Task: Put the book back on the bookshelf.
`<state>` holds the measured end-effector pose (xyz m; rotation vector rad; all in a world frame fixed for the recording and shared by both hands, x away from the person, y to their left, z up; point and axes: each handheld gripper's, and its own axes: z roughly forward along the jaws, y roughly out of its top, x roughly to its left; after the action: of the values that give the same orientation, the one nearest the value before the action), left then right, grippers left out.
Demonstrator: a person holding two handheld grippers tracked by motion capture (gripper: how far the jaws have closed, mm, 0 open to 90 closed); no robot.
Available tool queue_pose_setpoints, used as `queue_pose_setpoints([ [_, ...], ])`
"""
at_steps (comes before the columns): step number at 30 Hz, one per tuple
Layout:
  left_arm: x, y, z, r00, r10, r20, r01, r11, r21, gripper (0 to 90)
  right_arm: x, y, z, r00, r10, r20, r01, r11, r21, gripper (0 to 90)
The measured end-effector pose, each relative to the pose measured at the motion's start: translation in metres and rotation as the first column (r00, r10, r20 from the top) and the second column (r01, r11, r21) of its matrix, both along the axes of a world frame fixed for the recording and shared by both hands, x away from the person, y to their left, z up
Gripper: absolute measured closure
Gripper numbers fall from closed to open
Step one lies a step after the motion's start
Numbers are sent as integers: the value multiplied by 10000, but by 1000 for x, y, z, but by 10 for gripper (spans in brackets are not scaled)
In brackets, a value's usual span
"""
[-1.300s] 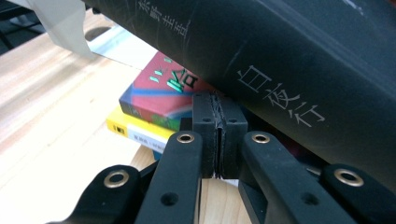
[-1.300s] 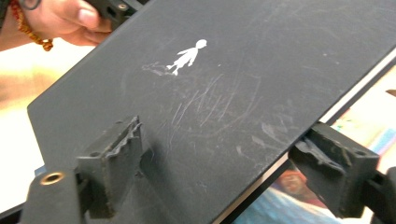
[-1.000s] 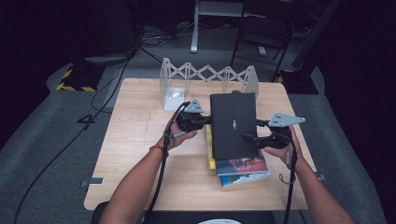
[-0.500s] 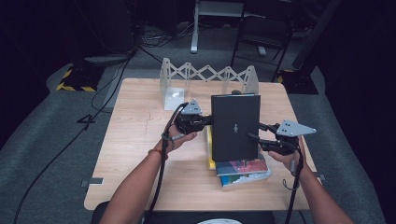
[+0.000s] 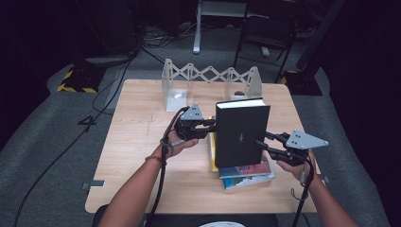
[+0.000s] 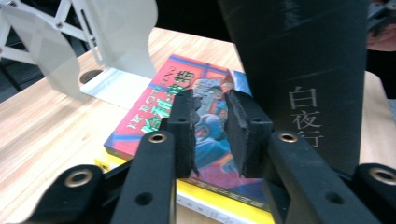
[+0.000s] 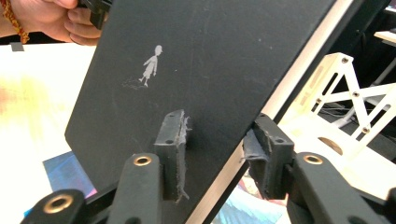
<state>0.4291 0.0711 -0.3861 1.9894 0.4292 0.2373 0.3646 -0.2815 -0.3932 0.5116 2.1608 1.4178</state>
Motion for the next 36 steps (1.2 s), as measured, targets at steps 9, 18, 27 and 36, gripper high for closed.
queue_pose_setpoints([
  [9, -16, 4, 2, 9936, -1126, -114, 1120, 9928, -419, 578, -13, -4, -1, 9995, 221, 219, -218, 9997, -137, 671],
  [18, -30, 15, -8, 9950, -969, -257, 953, 9938, -569, 502, -16, -5, -2, 9993, 344, 135, -343, 9994, -31, 692],
  [27, -44, 17, -15, 9888, -1452, -338, 1429, 9877, -632, 414, -16, -7, -2, 9991, 399, 146, -399, 9992, 9, 698],
  [36, -68, -17, -18, 9889, -1472, -183, 1466, 9887, -312, 295, -16, -6, -3, 9993, 360, 126, -361, 9993, 82, 705],
])
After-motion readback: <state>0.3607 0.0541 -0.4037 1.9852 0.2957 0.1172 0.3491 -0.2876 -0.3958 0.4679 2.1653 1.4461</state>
